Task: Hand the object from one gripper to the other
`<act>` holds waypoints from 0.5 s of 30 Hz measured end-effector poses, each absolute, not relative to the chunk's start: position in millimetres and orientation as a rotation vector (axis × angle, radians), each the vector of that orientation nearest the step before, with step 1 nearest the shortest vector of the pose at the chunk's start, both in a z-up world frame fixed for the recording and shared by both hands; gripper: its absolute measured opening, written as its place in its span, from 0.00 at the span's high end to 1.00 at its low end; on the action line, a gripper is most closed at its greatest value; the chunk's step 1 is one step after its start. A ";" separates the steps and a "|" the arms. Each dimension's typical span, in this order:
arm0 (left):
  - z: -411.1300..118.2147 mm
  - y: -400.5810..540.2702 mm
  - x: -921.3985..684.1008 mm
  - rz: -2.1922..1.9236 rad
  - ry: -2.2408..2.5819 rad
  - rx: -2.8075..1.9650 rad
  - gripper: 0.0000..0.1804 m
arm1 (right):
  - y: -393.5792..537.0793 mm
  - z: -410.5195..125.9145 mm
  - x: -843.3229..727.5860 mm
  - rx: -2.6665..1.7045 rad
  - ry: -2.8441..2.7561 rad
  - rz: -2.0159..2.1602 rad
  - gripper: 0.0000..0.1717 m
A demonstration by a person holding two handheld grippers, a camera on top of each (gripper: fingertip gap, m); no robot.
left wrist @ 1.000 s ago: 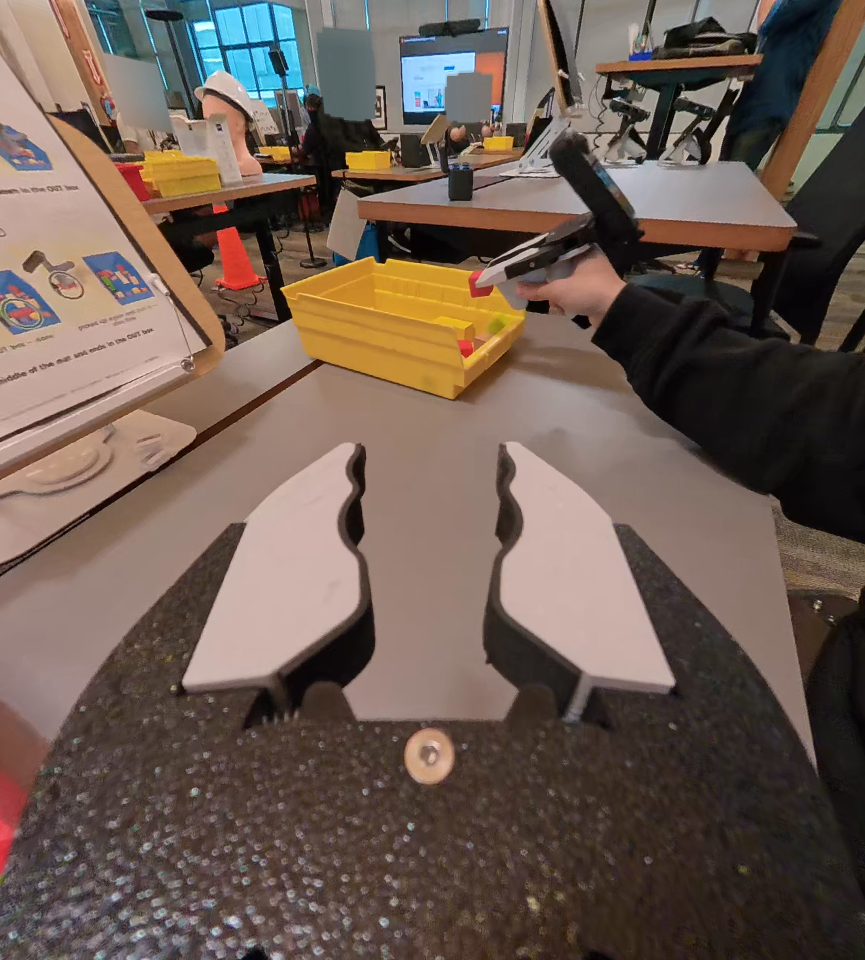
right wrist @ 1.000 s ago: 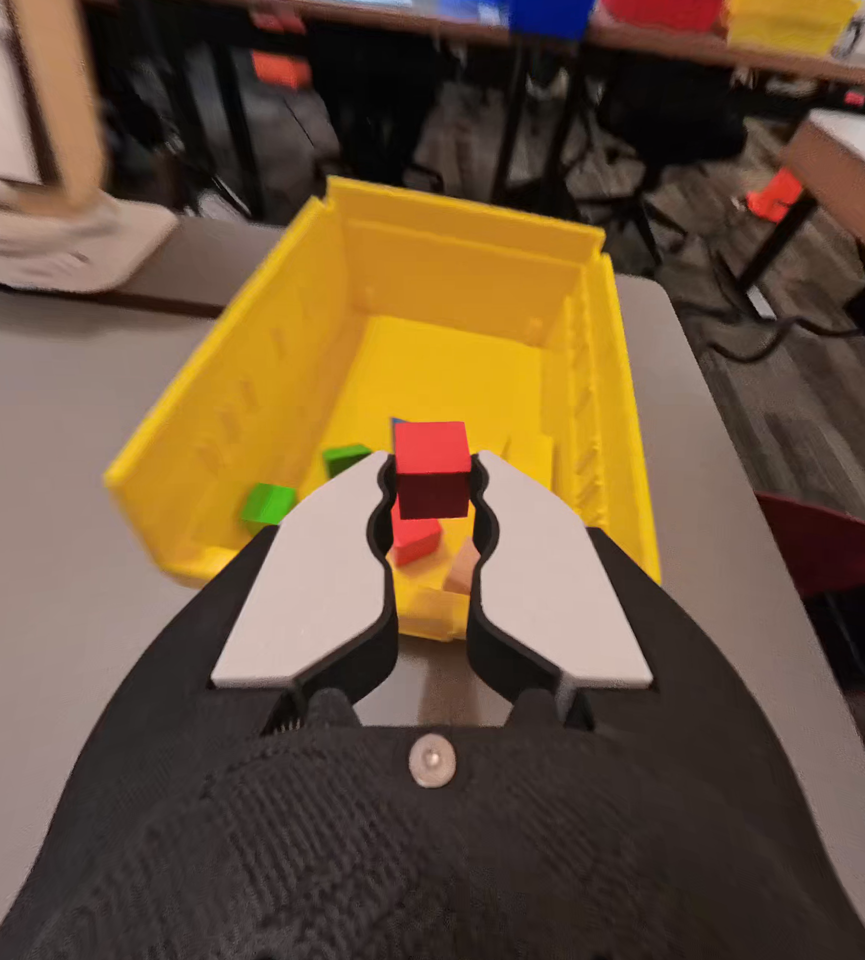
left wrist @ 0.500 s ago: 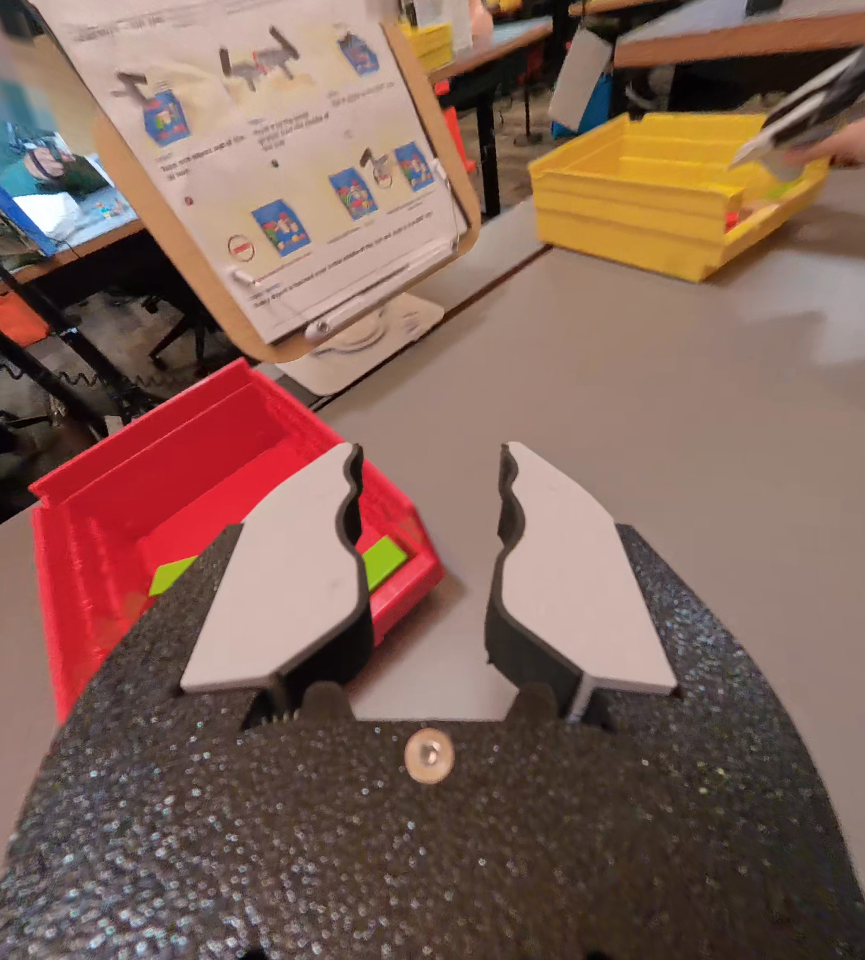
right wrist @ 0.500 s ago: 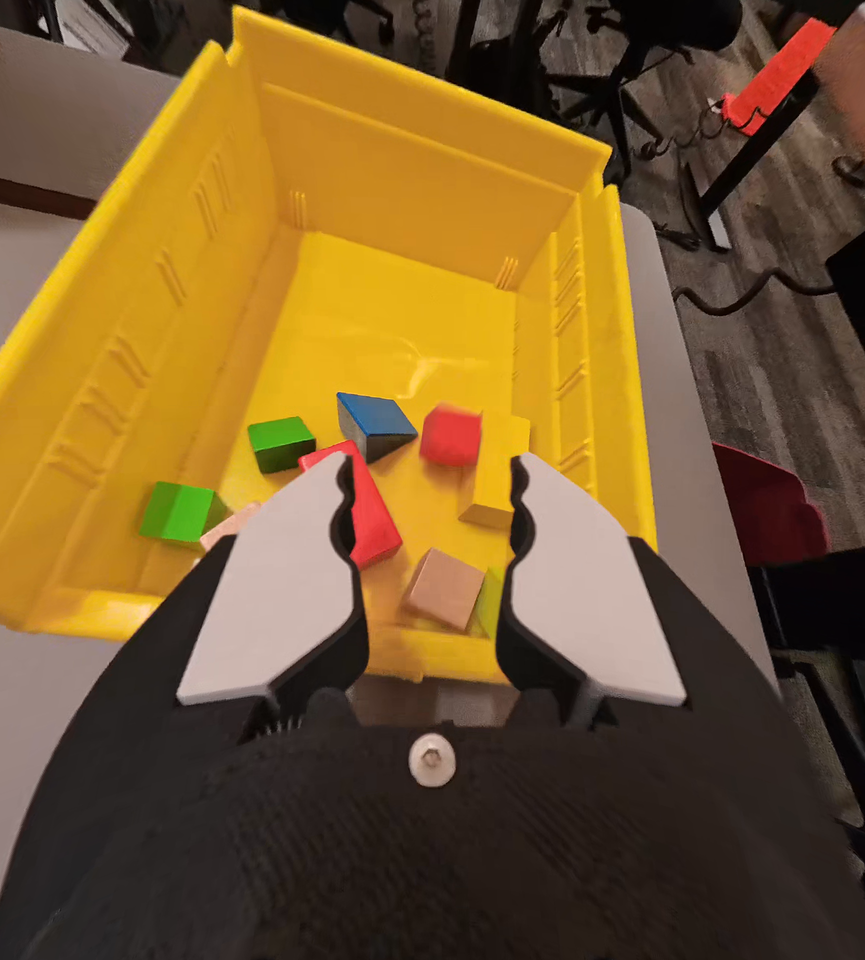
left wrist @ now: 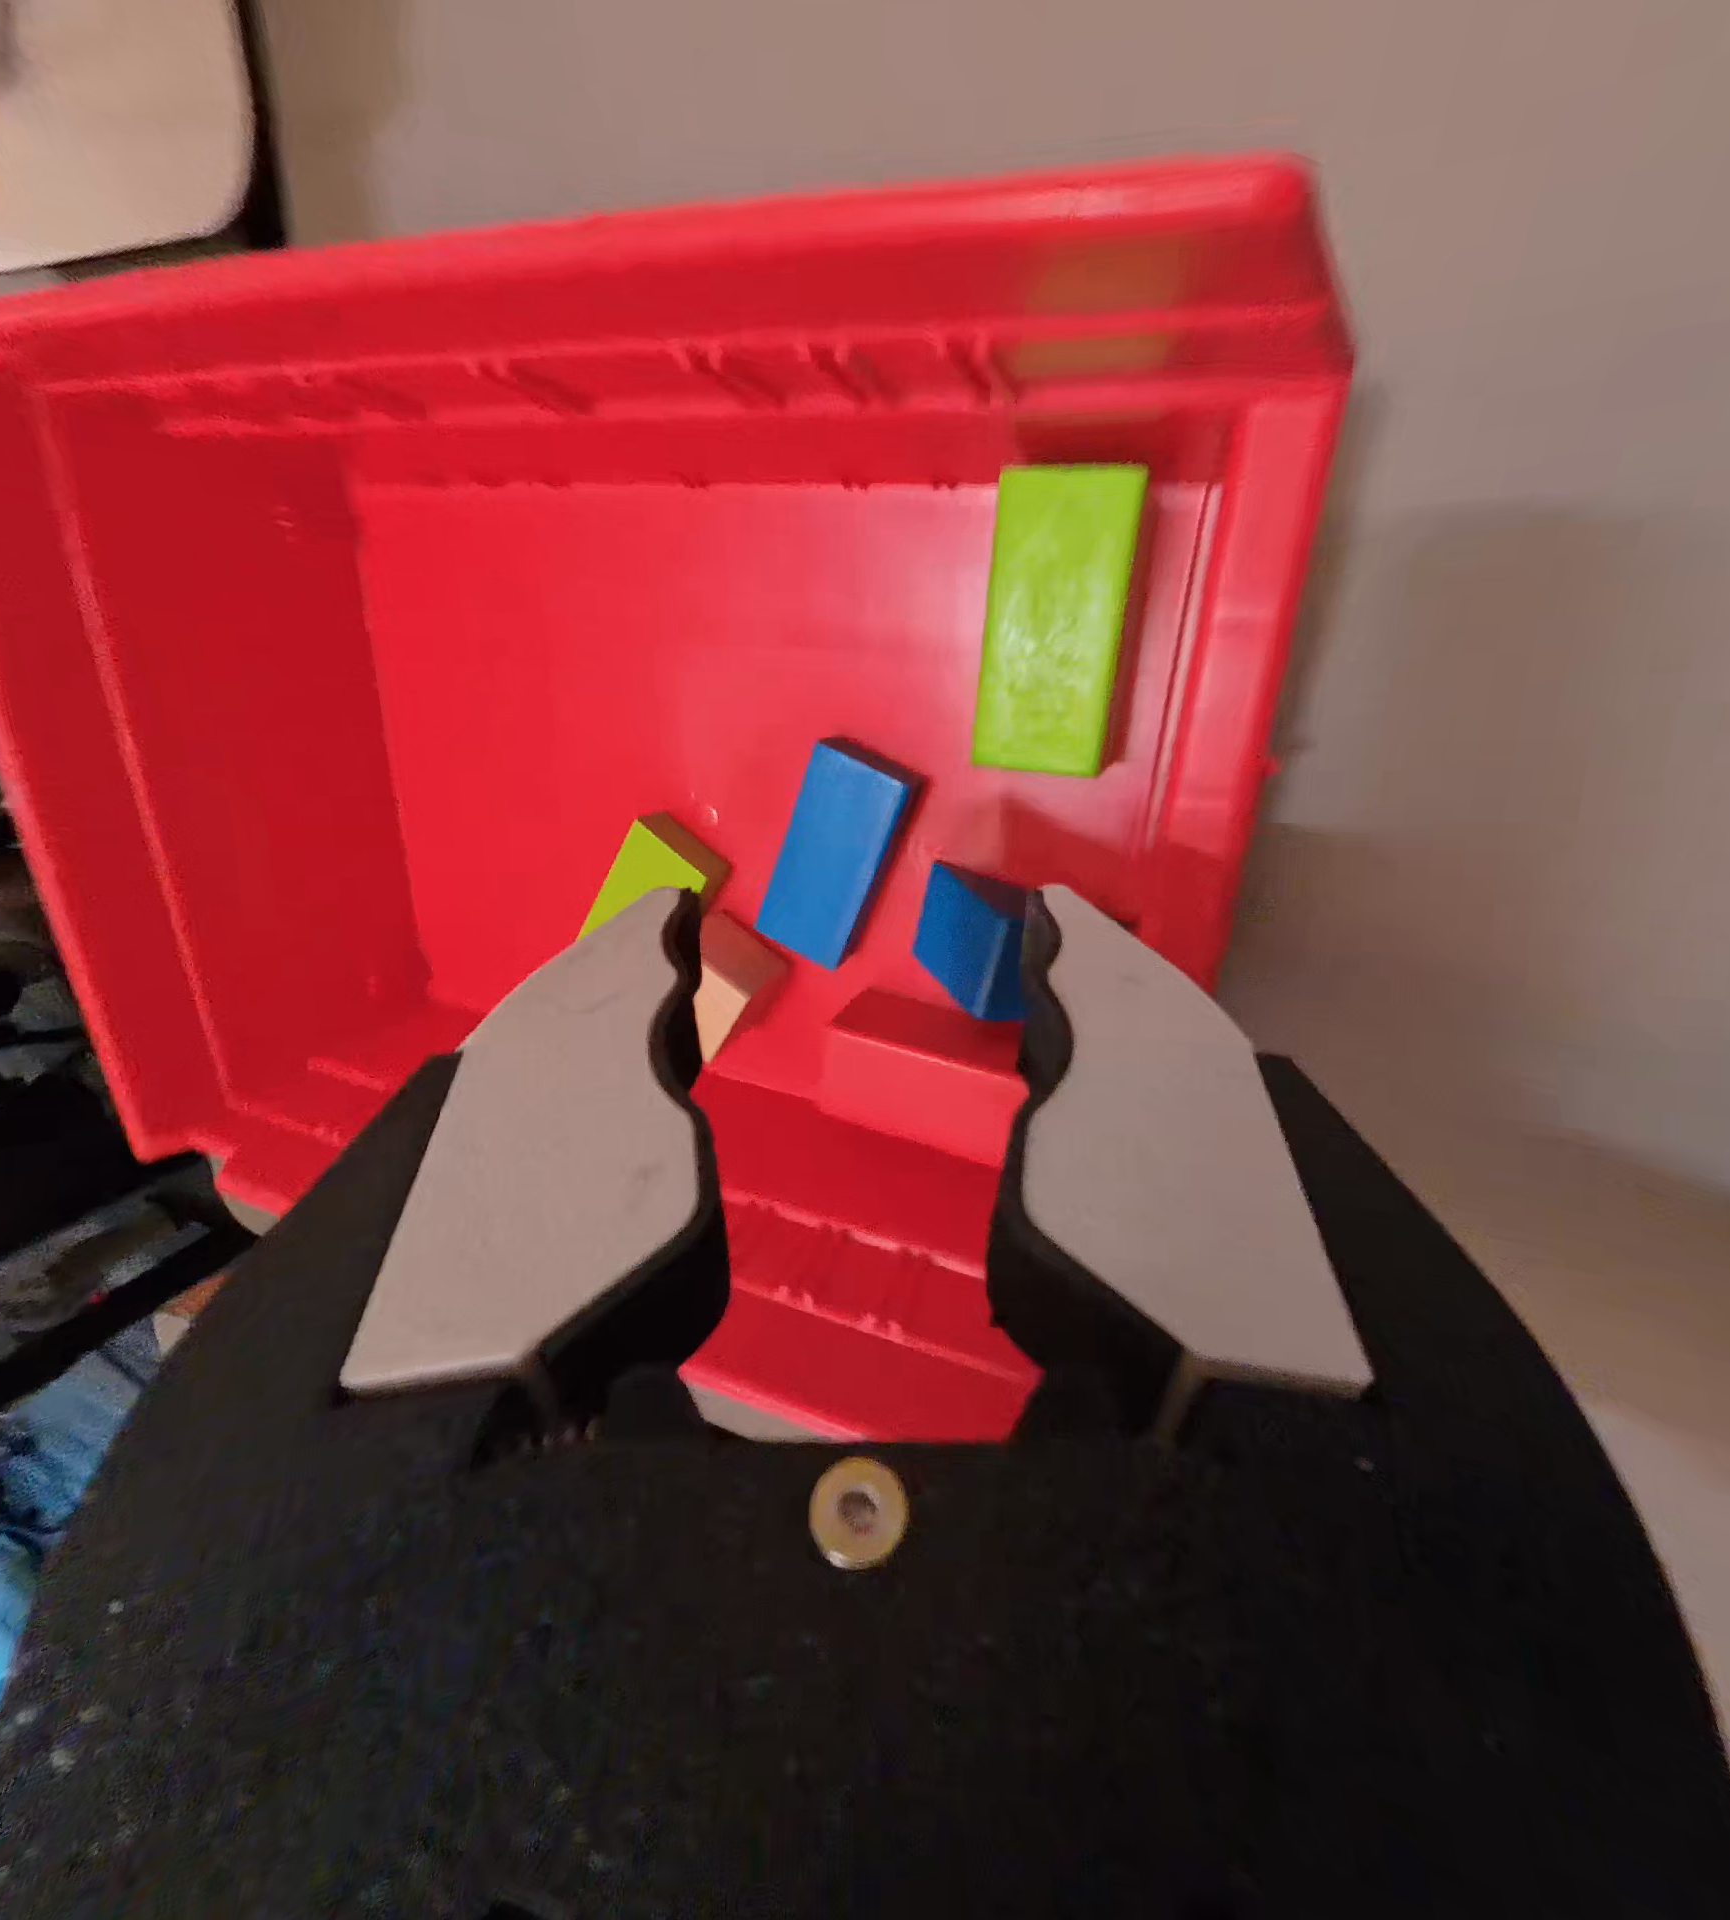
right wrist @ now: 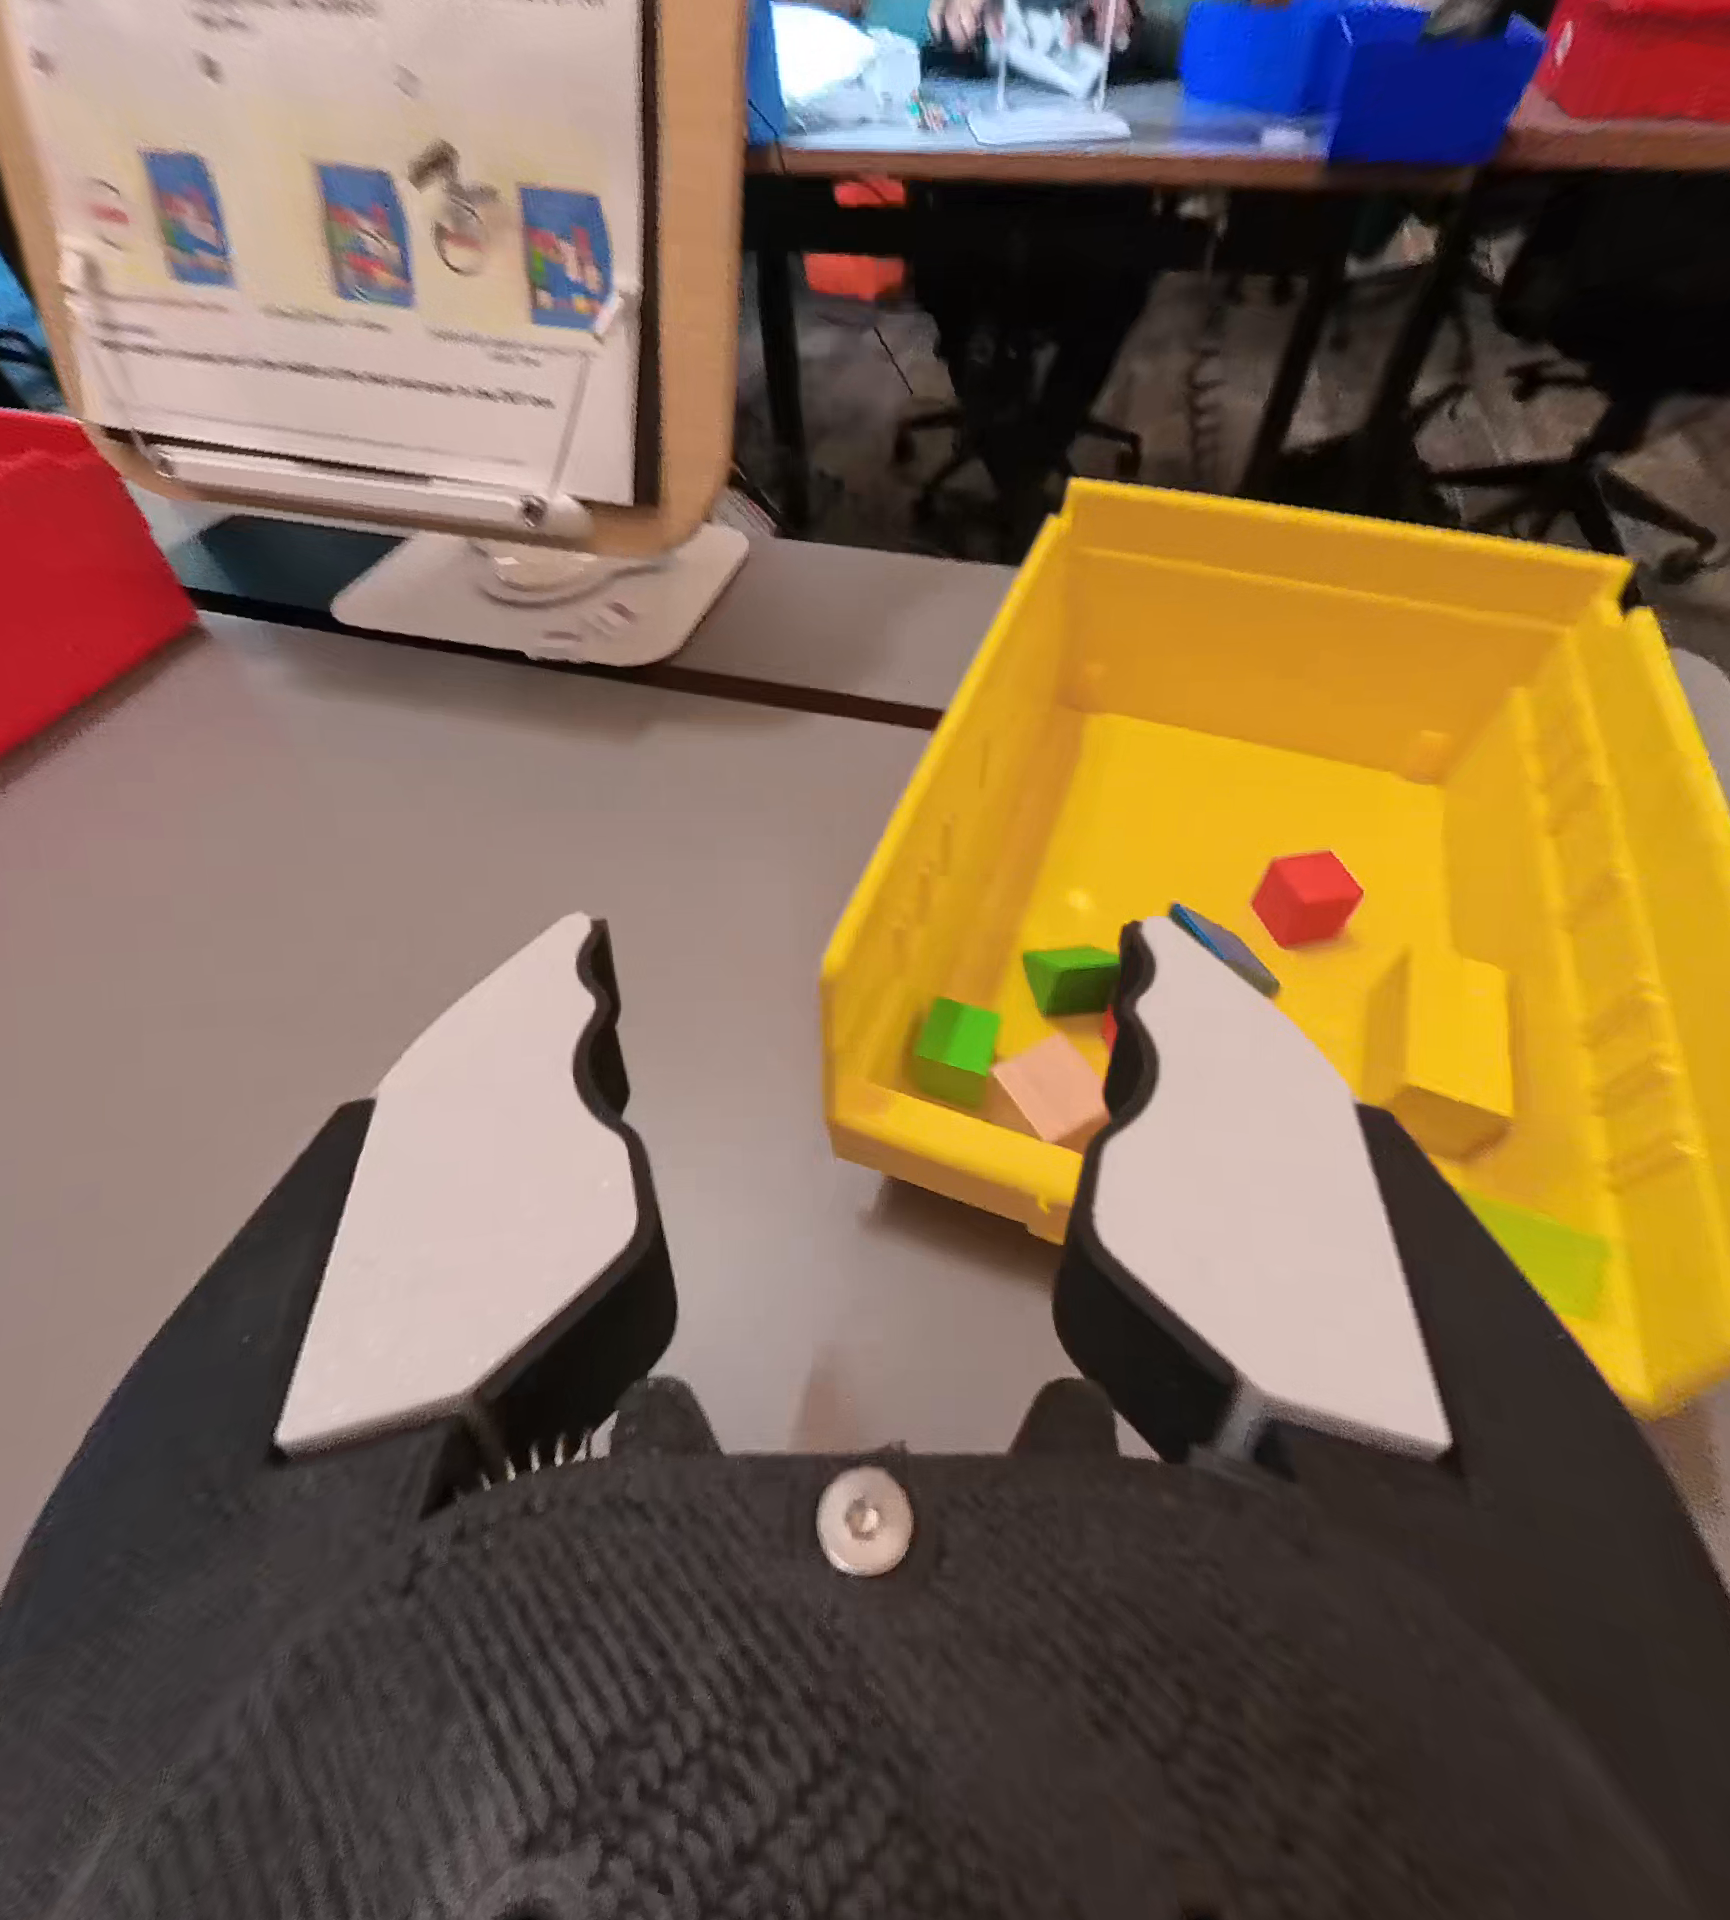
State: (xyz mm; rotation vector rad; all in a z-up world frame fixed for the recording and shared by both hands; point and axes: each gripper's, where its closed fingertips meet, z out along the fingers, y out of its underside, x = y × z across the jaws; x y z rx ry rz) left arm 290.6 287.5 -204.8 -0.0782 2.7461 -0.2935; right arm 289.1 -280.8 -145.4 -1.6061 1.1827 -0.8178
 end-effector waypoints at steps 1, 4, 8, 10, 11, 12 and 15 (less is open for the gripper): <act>-214.3 290.6 297.0 -0.235 2.778 -0.034 0.68 | -276.3 -142.5 289.3 -1.597 1.162 -0.822 0.47; -243.3 303.4 312.6 -0.032 2.850 0.039 0.66 | -261.7 -141.7 288.8 -1.619 1.124 -0.778 0.46; -266.0 310.4 327.5 0.104 2.860 0.114 0.68 | -252.9 -141.2 289.9 -1.628 1.083 -0.777 0.46; -272.5 310.8 327.6 0.127 2.891 0.137 0.71 | -252.0 -144.2 290.9 -1.628 1.089 -0.756 0.46; -275.5 314.0 326.5 0.158 2.911 0.147 0.73 | -251.5 -145.4 291.3 -1.625 1.092 -0.741 0.46; -278.4 318.2 324.8 0.197 2.933 0.160 0.75 | -251.1 -146.1 291.5 -1.621 1.092 -0.731 0.46; -284.1 326.8 323.2 0.254 2.969 0.184 0.79 | -250.3 -145.9 292.0 -1.608 1.089 -0.718 0.46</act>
